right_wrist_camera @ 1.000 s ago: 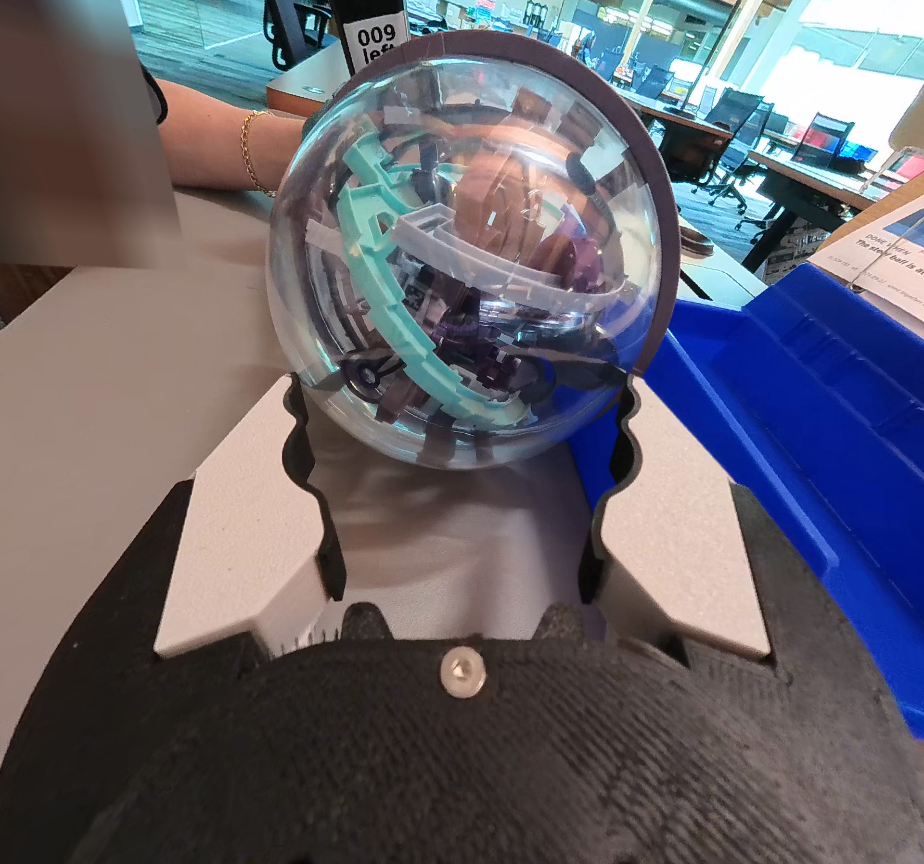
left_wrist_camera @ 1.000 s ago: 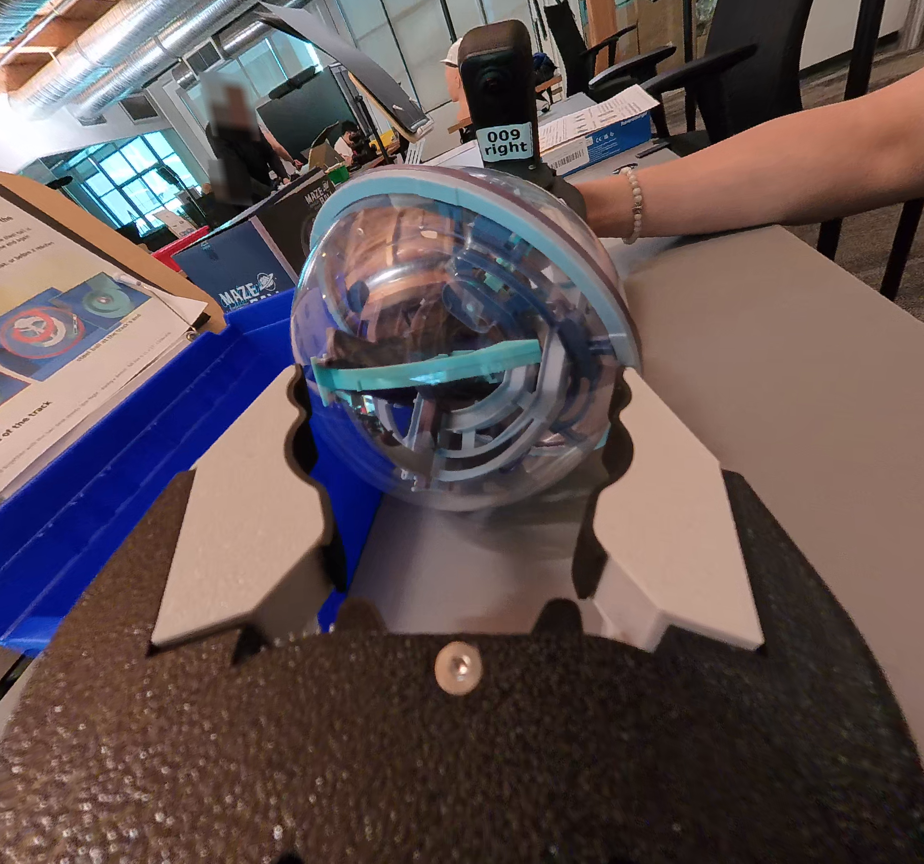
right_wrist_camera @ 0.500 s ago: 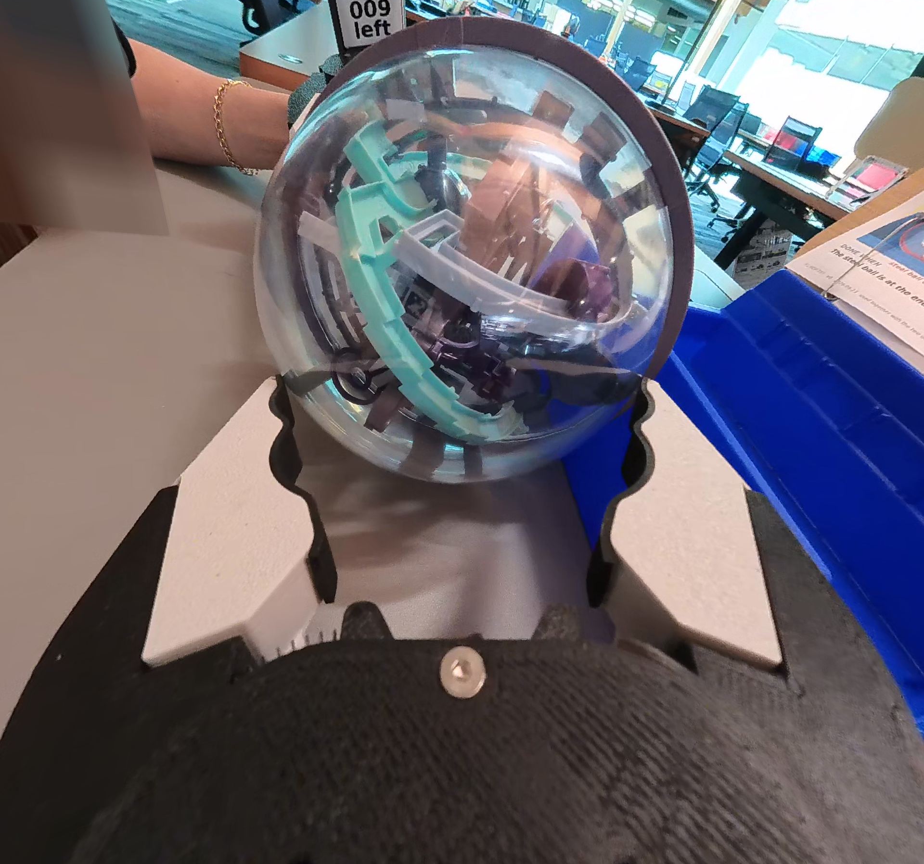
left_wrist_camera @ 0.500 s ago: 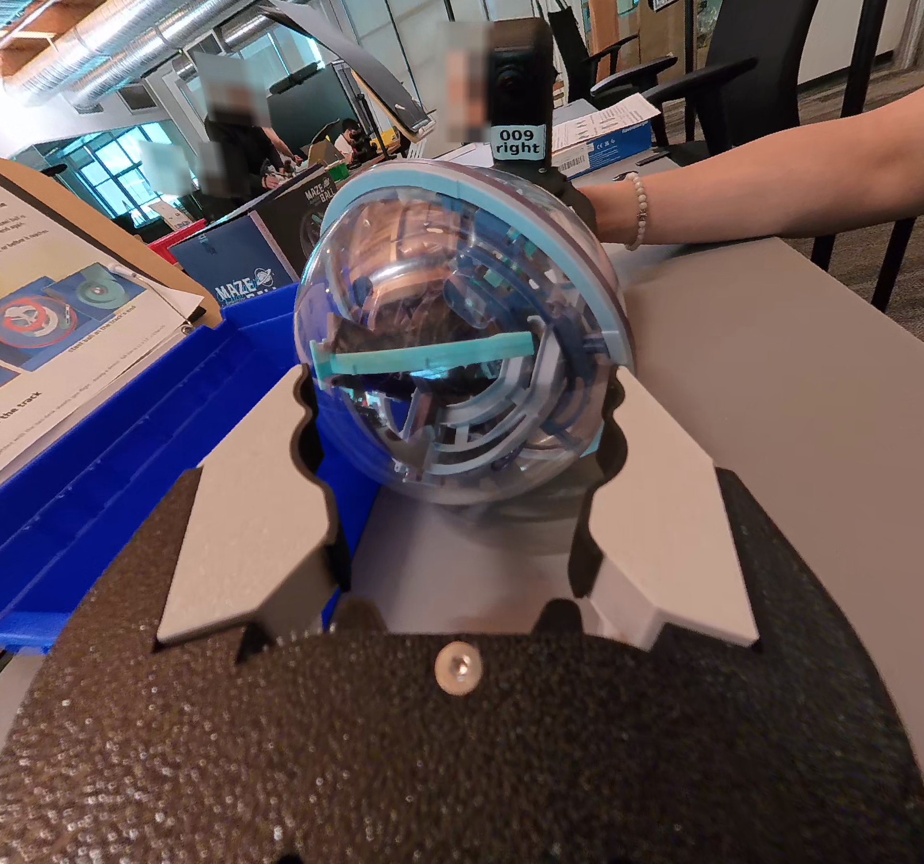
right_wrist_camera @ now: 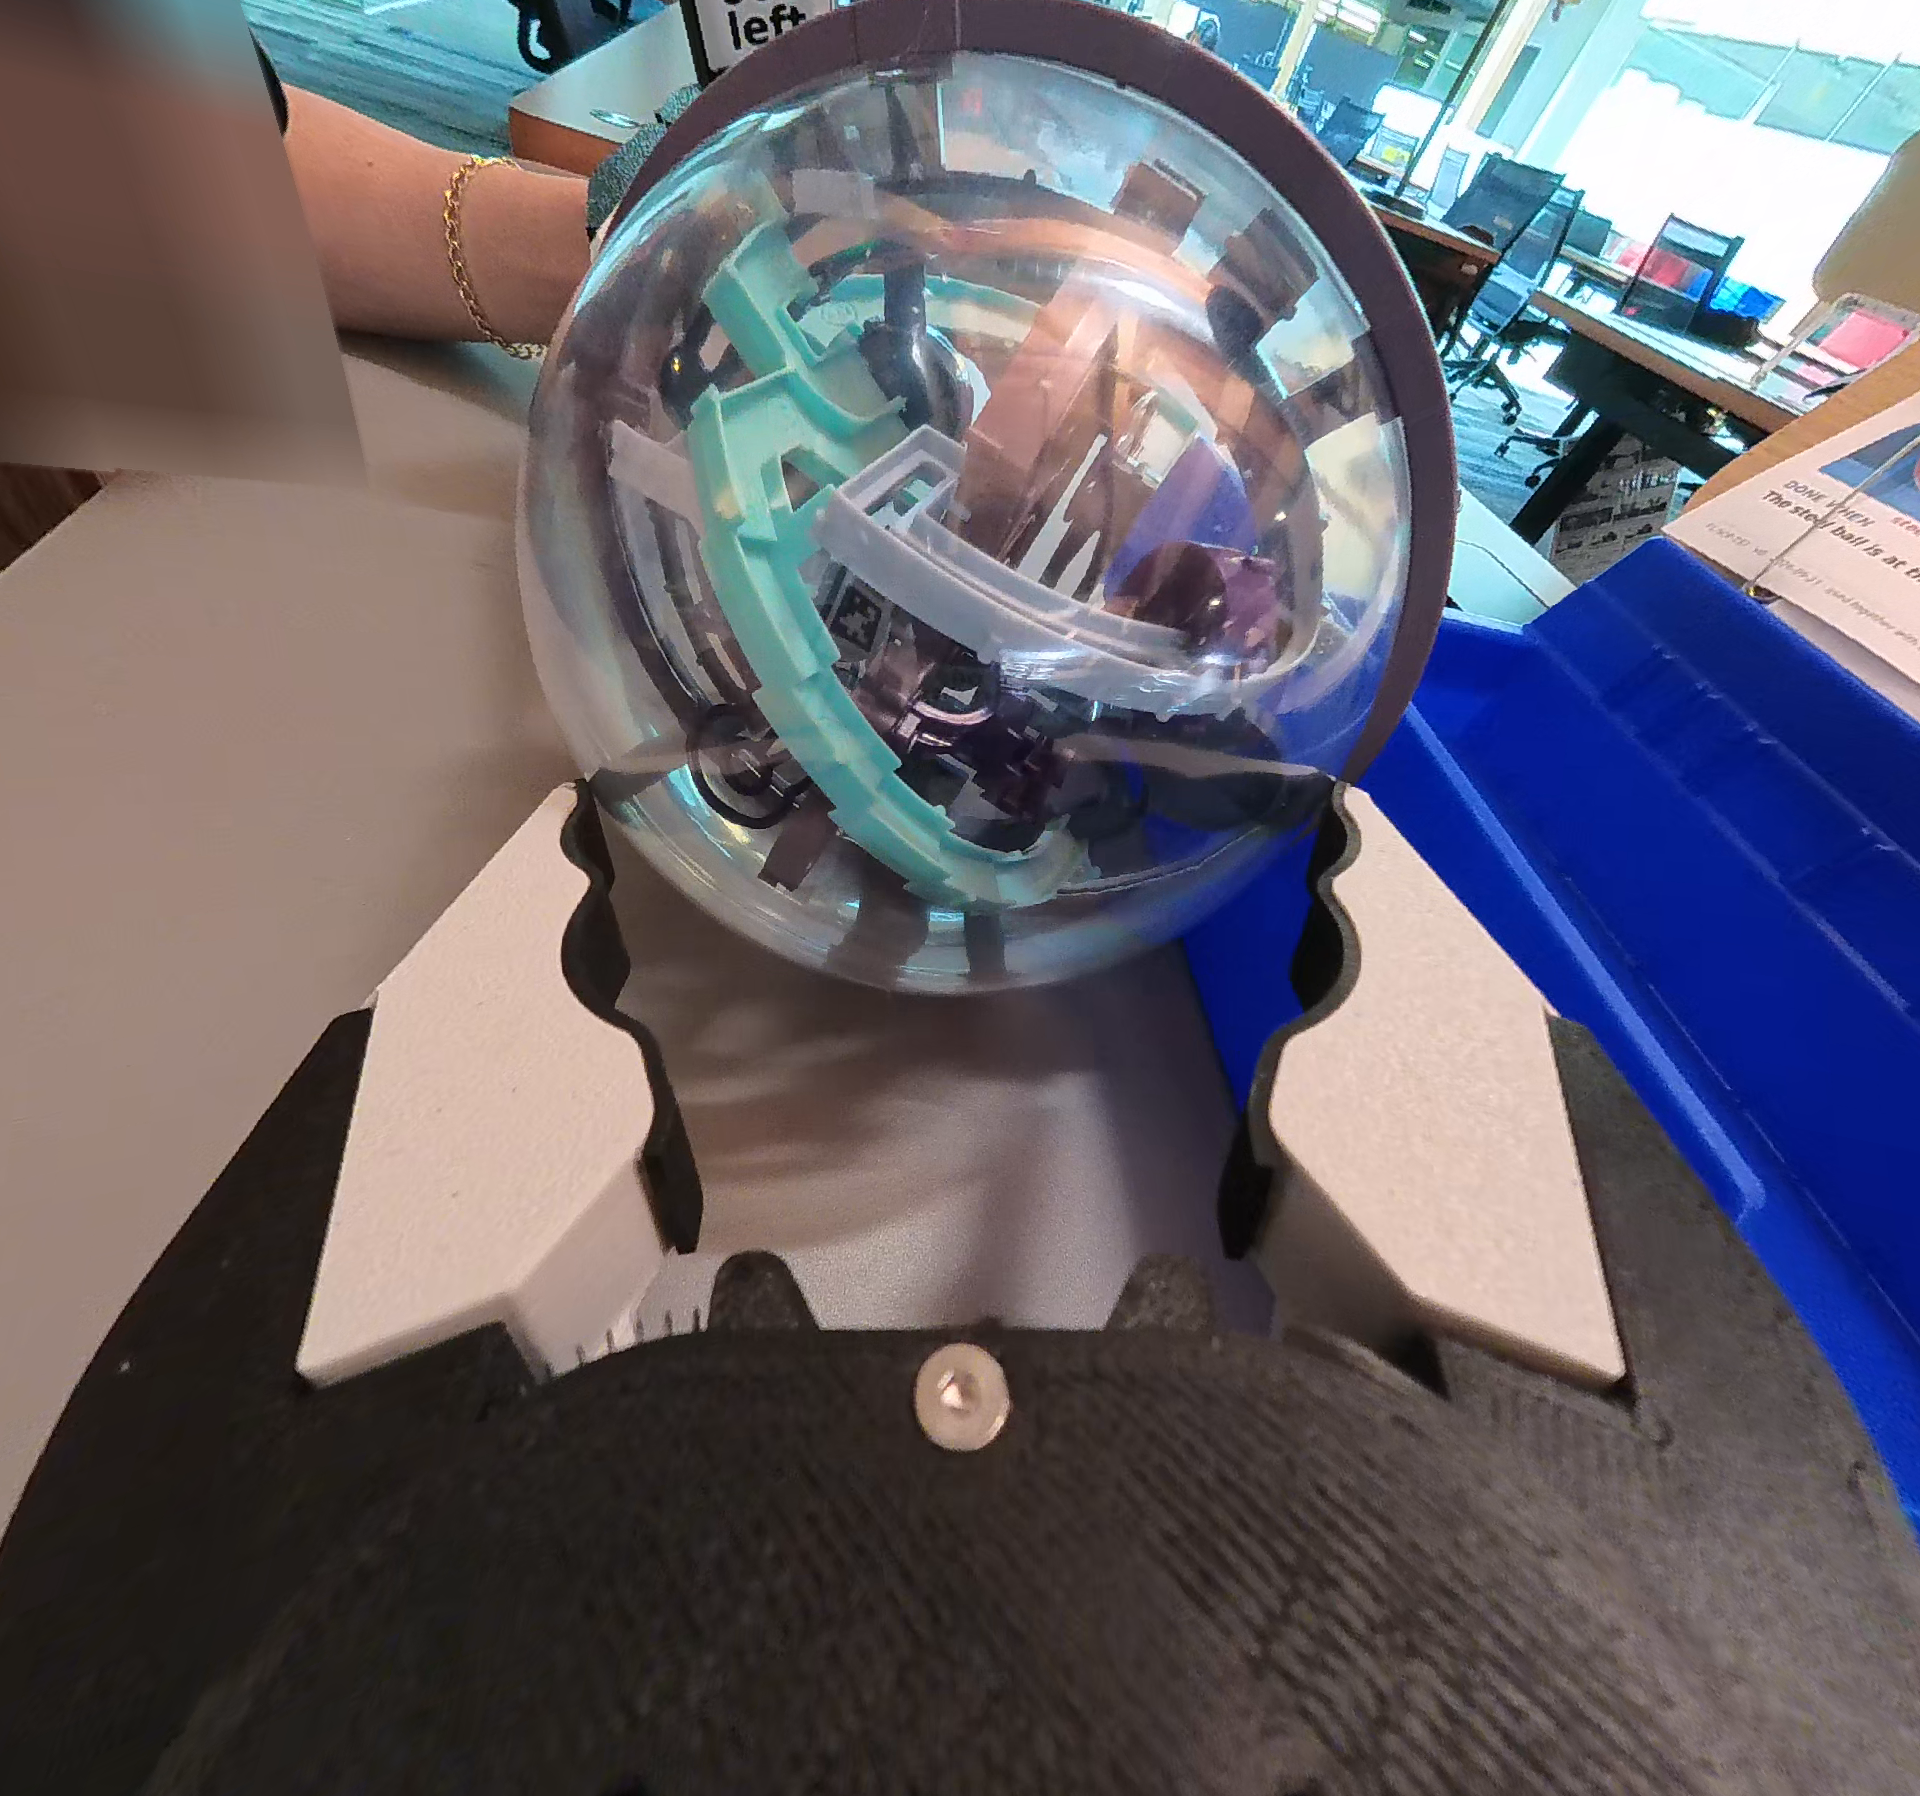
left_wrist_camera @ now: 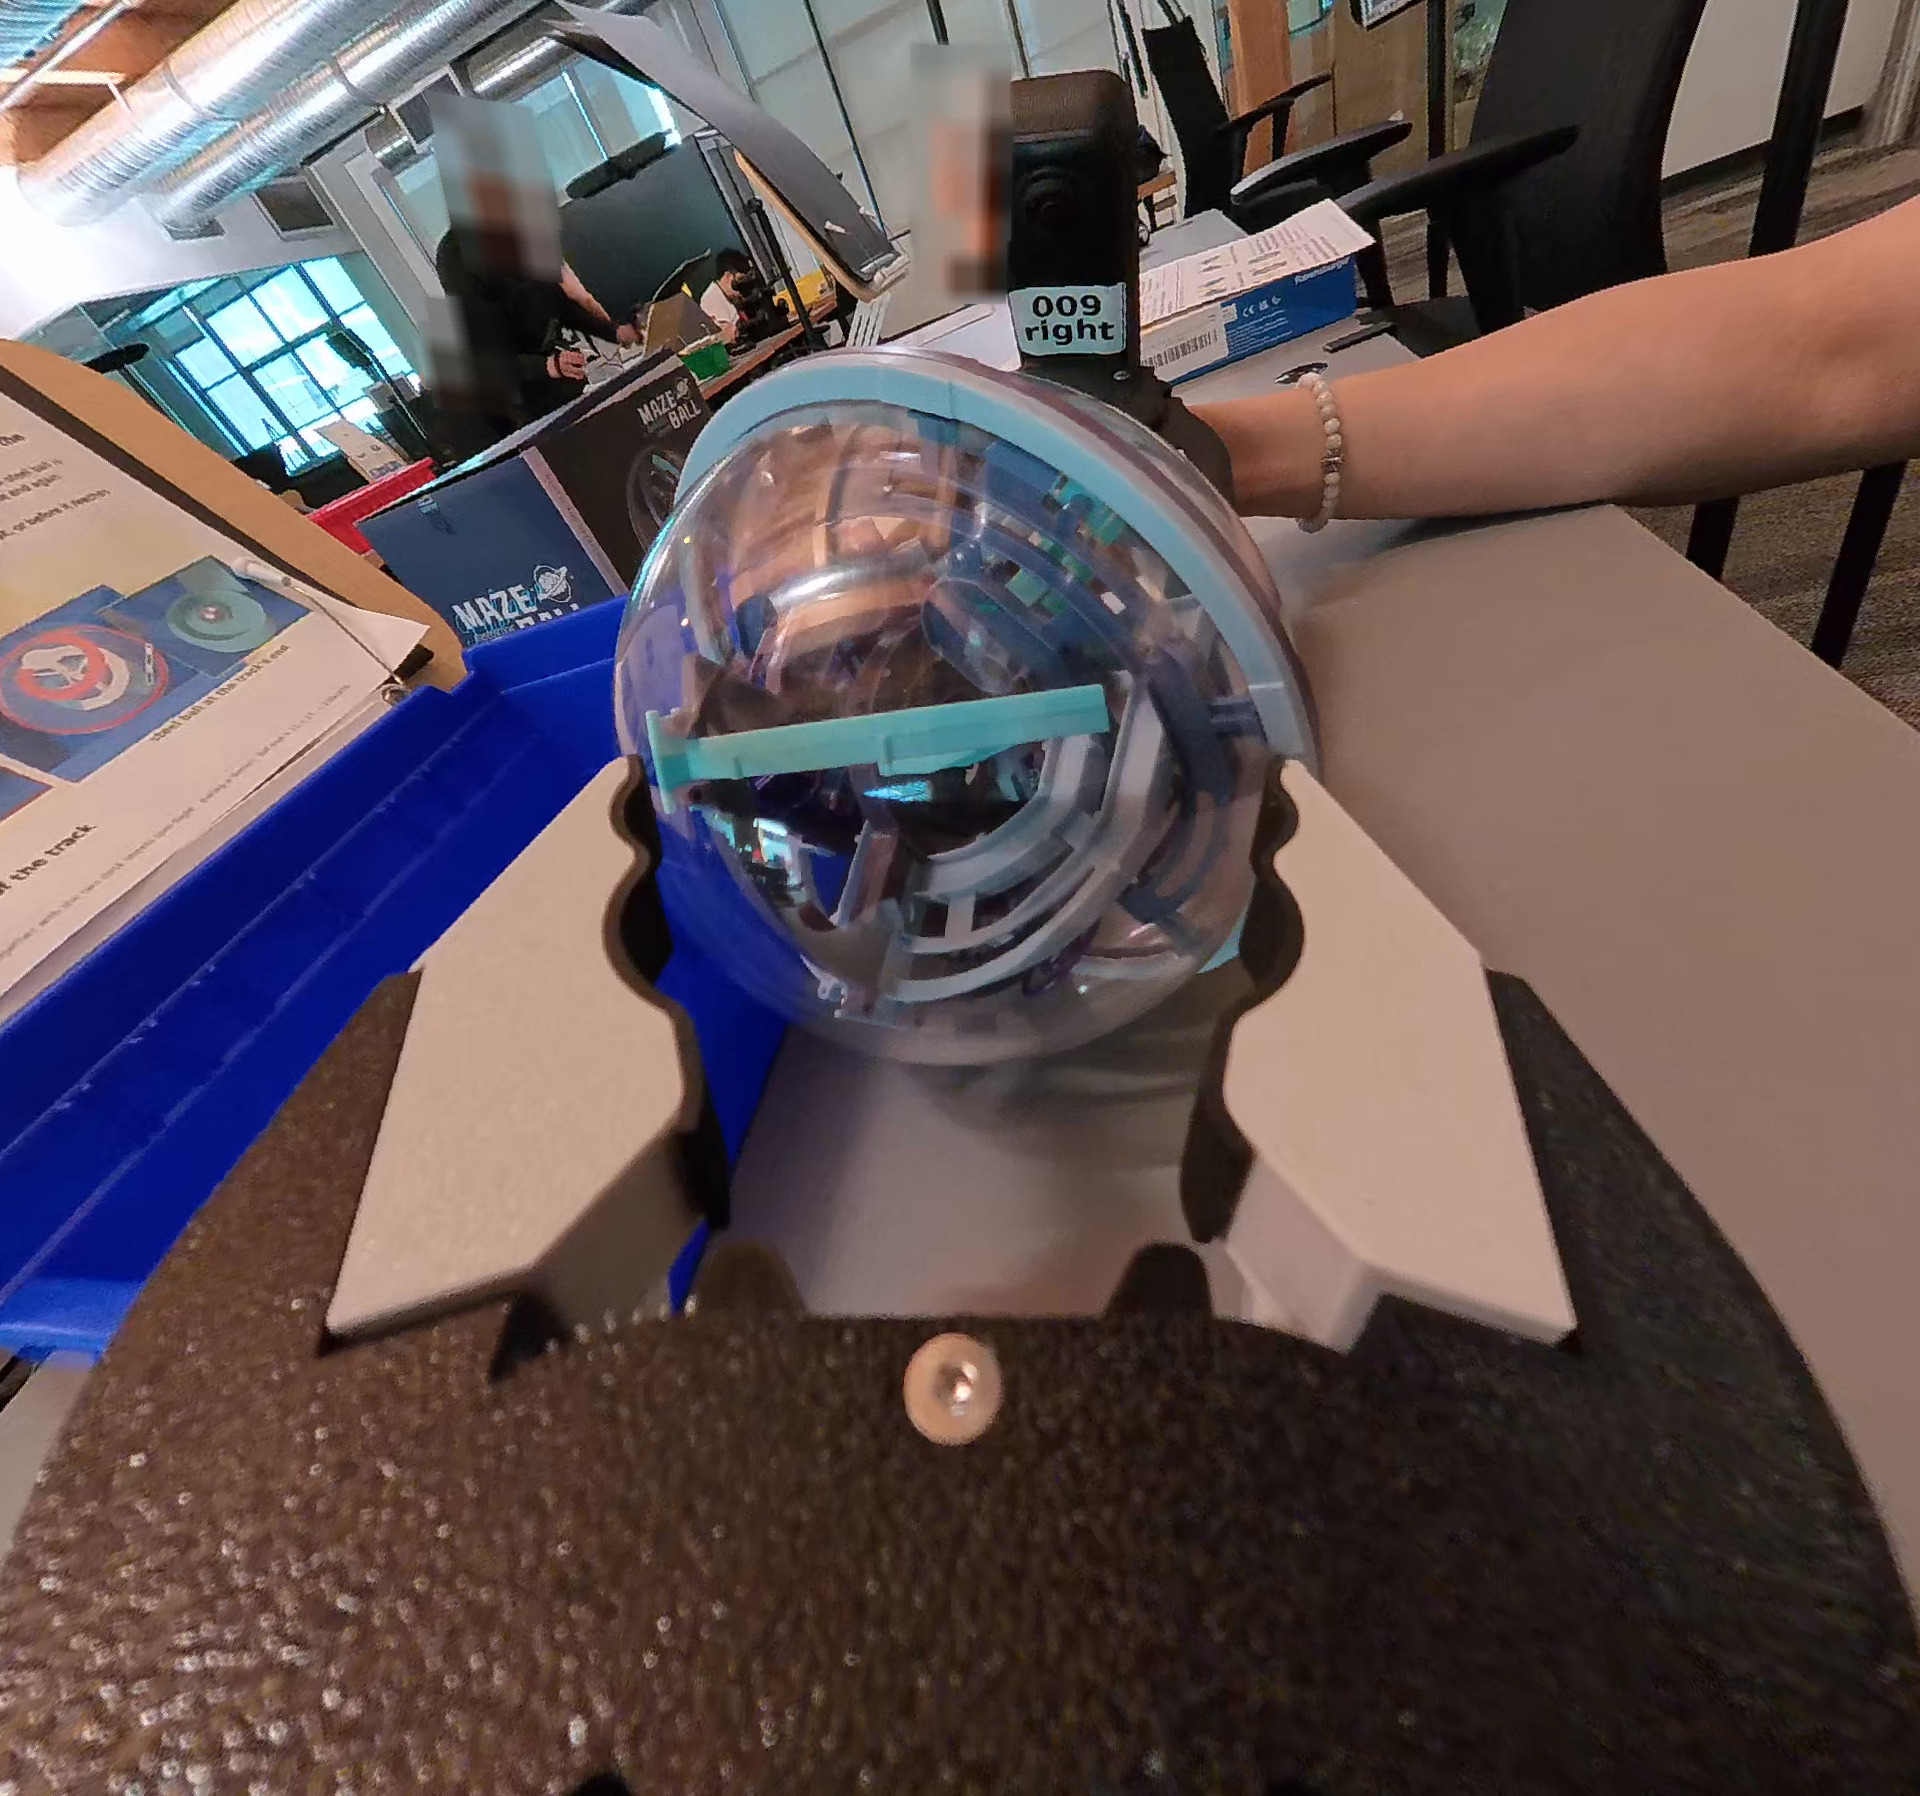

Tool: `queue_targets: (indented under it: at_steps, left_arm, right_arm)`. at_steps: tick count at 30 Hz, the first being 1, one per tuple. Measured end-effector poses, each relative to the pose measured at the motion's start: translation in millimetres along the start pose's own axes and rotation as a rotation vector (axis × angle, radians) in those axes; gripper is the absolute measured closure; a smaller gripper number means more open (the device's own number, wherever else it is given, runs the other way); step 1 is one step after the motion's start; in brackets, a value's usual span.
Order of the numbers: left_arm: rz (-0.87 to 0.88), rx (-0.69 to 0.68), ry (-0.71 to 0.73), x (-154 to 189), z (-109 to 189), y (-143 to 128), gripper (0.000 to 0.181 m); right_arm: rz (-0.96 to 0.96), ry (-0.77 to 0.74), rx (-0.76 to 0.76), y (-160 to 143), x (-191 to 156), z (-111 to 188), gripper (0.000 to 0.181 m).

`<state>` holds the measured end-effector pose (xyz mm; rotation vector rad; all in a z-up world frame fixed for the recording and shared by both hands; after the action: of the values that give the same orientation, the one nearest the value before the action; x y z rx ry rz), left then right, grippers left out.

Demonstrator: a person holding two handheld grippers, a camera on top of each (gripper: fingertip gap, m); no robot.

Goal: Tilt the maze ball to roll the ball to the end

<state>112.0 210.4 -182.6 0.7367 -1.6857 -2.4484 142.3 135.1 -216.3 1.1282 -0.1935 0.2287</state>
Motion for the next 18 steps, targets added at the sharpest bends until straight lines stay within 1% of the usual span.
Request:
queue_targets:
  at_steps: [3, 7, 18]
  left_arm:
    - [0.002, 0.001, 0.000, 0.2, 0.0, 0.7, 0.070]
    - [-0.002, 0.019, 0.000, 1.1, 1.3, 5.7, 0.071]
    - [0.025, 0.022, -0.008, -0.3, 2.2, 5.6, 0.071]
  right_arm:
    - [-0.004, 0.002, -0.005, -0.5, -0.1, -0.2, 0.050]
    - [-0.014, 0.016, -0.049, -4.7, -1.8, -4.5, 0.051]
    - [-0.039, 0.028, -0.054, -4.4, -2.2, -5.5, 0.051]
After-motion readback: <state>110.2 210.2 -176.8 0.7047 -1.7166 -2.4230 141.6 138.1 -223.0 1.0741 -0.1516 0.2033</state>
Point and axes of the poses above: each gripper's, where its closed fingertips meet, z back along the fingers, y out of its top, x = y × z across the jaws, the point moved 1 cm from there along z, back along the fingers, and after that the axes turned 12 degrees about -x, right-handed, at the moved point
